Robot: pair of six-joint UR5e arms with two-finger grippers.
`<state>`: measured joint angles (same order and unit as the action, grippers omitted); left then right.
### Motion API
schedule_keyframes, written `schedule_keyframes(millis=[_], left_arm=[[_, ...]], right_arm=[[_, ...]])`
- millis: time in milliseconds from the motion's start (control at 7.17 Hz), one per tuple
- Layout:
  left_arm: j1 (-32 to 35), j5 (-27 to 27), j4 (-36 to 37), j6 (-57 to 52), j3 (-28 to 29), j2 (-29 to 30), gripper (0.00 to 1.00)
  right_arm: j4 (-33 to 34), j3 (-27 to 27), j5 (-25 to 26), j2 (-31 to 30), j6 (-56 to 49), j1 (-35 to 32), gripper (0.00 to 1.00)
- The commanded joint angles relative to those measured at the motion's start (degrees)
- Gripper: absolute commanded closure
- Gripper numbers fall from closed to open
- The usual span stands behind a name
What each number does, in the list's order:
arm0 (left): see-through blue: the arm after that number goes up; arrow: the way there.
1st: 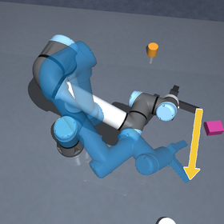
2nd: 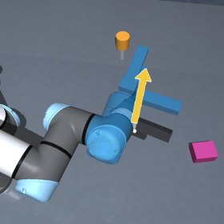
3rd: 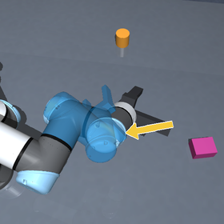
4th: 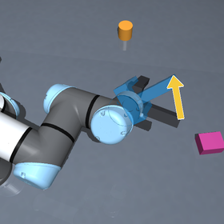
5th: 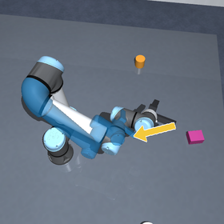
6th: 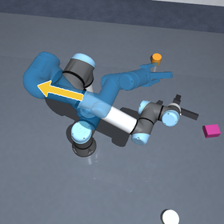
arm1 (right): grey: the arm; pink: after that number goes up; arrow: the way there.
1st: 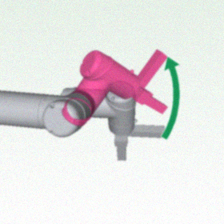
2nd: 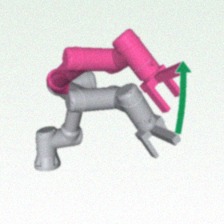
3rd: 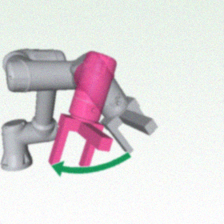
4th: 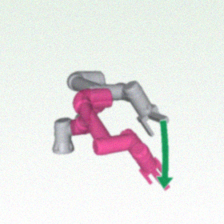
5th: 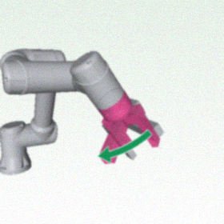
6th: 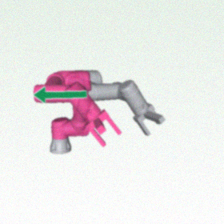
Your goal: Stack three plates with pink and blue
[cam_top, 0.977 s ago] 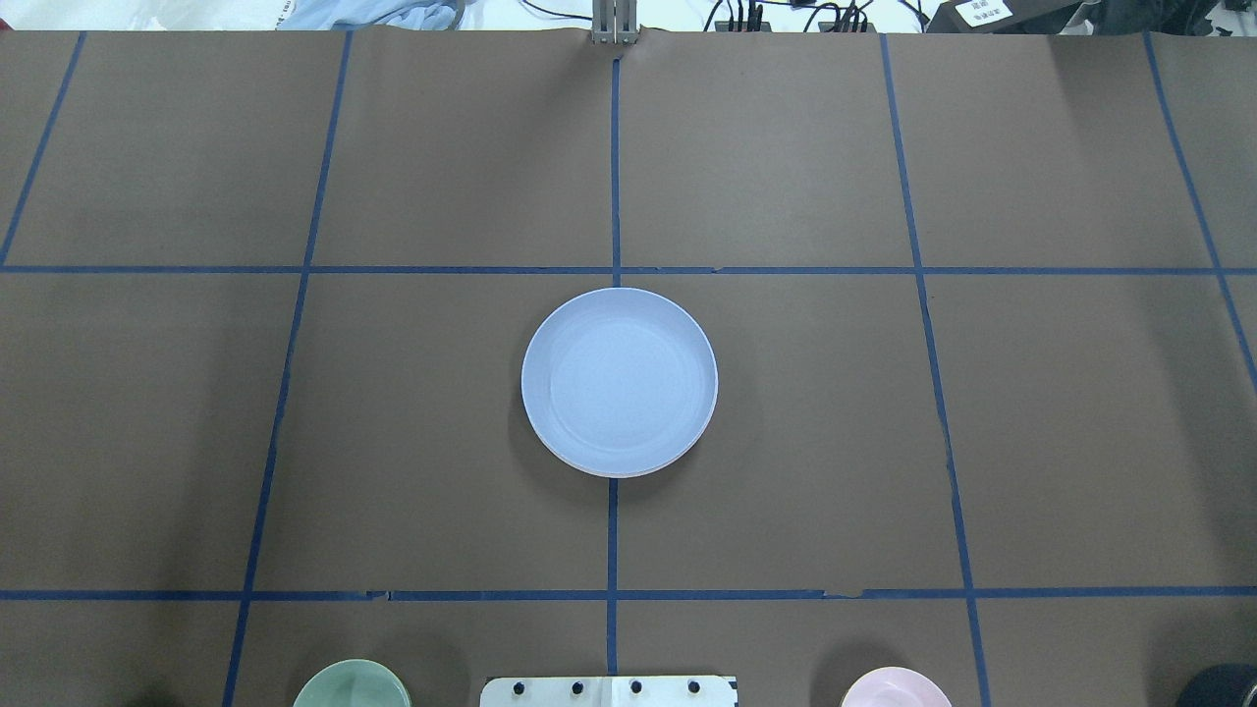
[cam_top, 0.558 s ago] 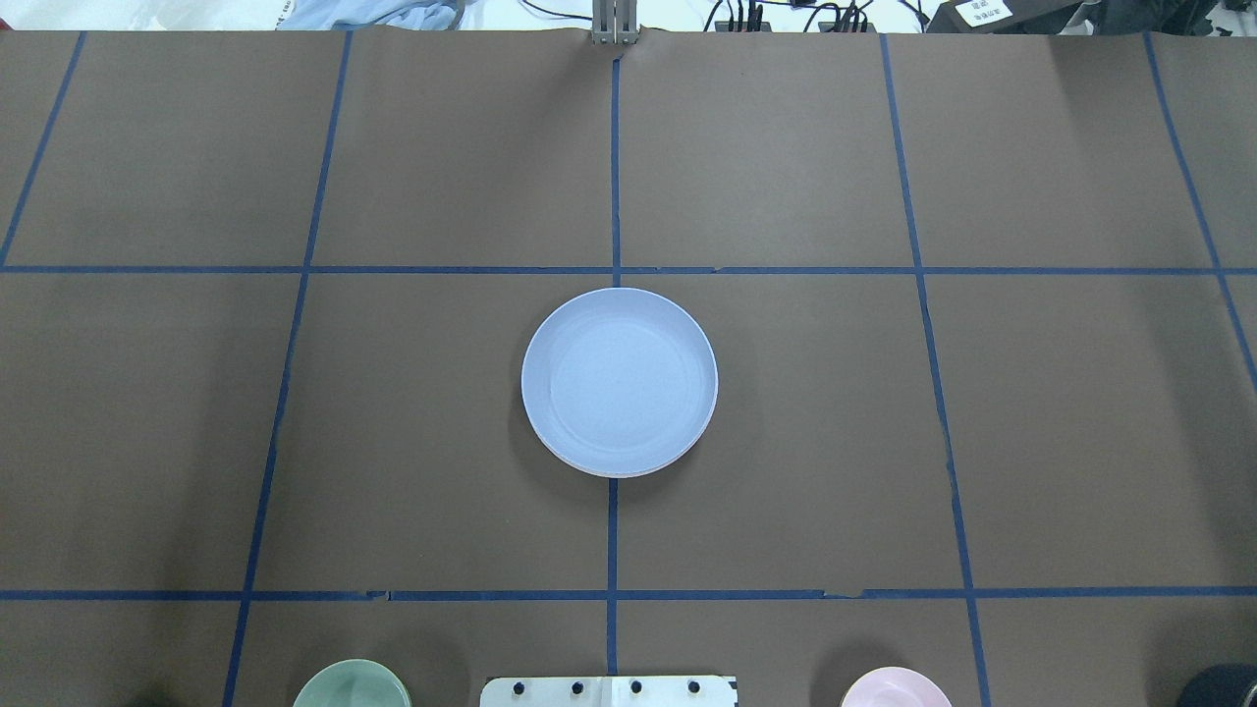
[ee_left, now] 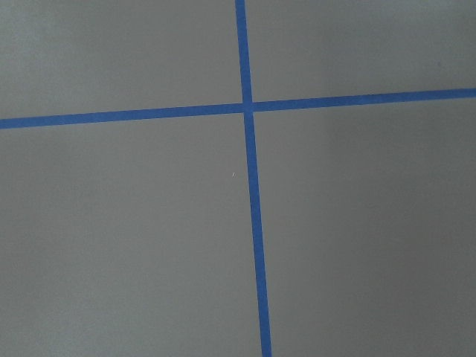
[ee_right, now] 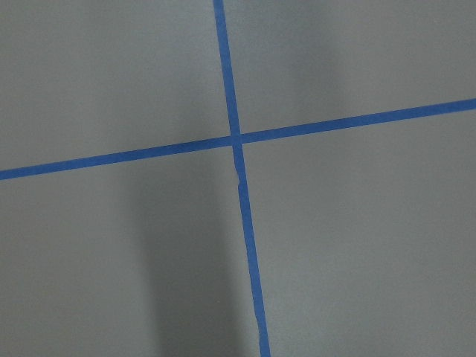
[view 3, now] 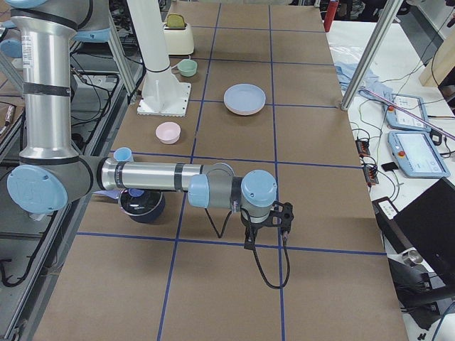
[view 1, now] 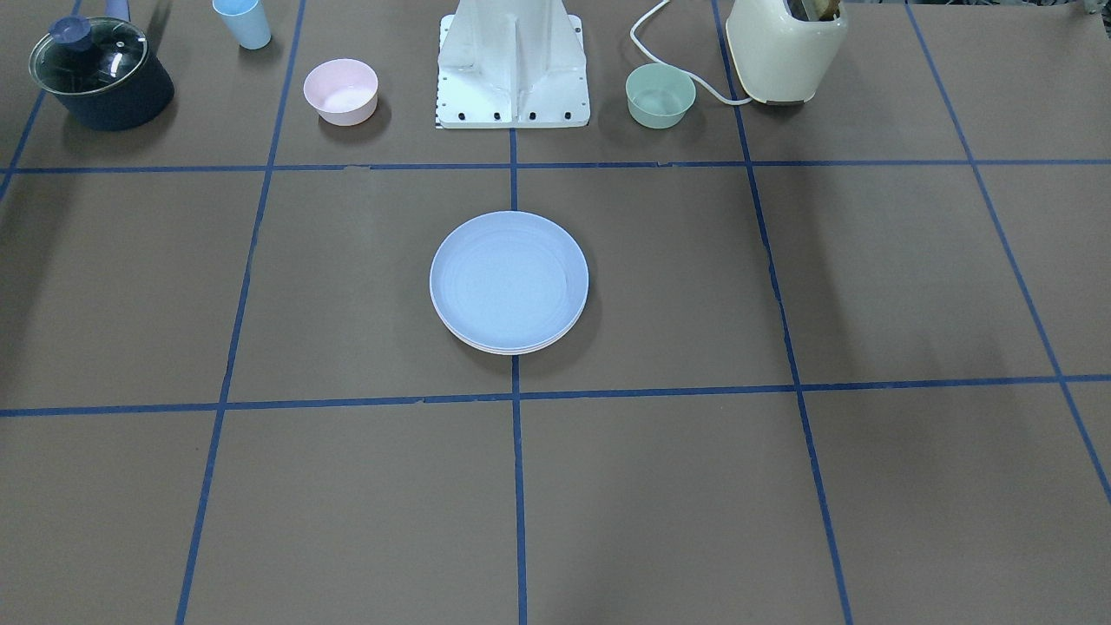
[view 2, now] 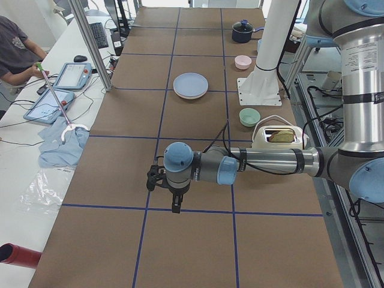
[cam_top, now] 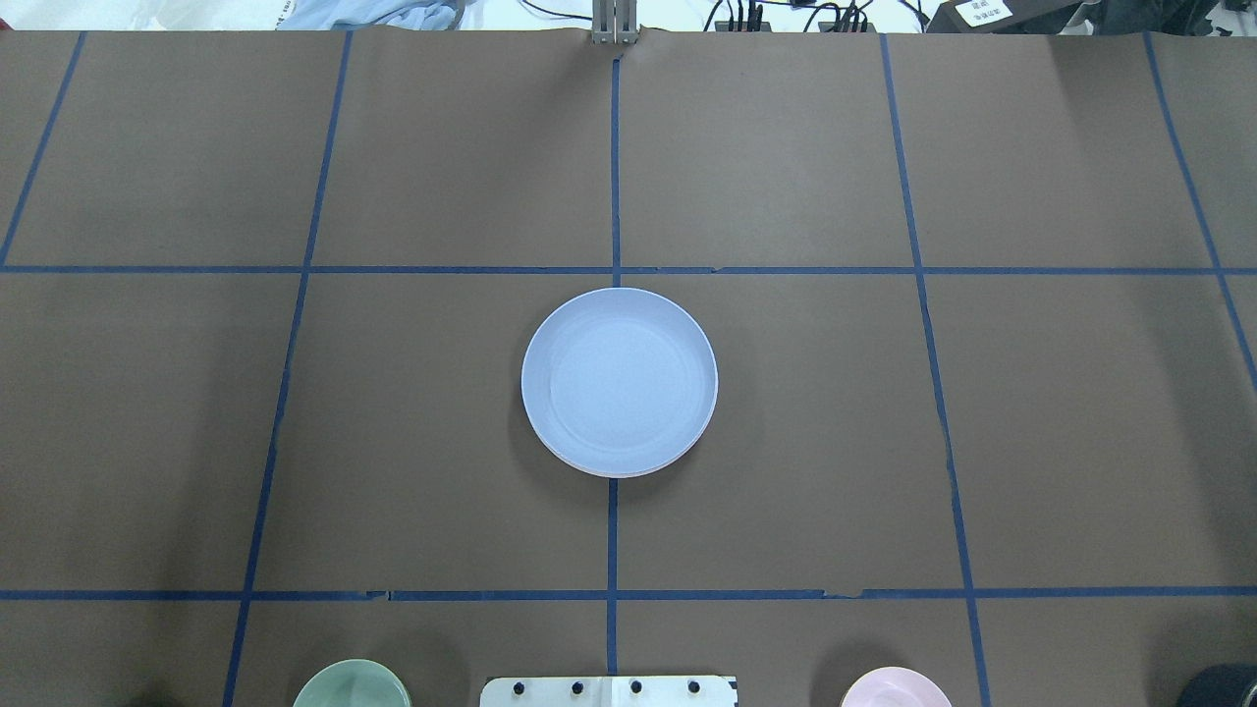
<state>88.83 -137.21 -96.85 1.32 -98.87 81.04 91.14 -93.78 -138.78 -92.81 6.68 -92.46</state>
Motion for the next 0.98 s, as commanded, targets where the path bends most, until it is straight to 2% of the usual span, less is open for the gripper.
schedule_keyframes(millis=[0,419,837], left_arm=[[0.0,0.0,0.0,-0.1,0.1,0.0,0.0],[0.0,0.1,0.0,0.0,0.0,0.0,0.0],[0.0,0.2,0.0,-0.1,0.0,0.0,0.0]], right_arm=[[0.0,0.0,0.0,-0.1,0.0,0.0,0.0],[0.0,0.1,0.2,-0.1,0.0,0.0,0.0],[0.0,0.1,3.3,-0.1,-0.1,0.0,0.0]])
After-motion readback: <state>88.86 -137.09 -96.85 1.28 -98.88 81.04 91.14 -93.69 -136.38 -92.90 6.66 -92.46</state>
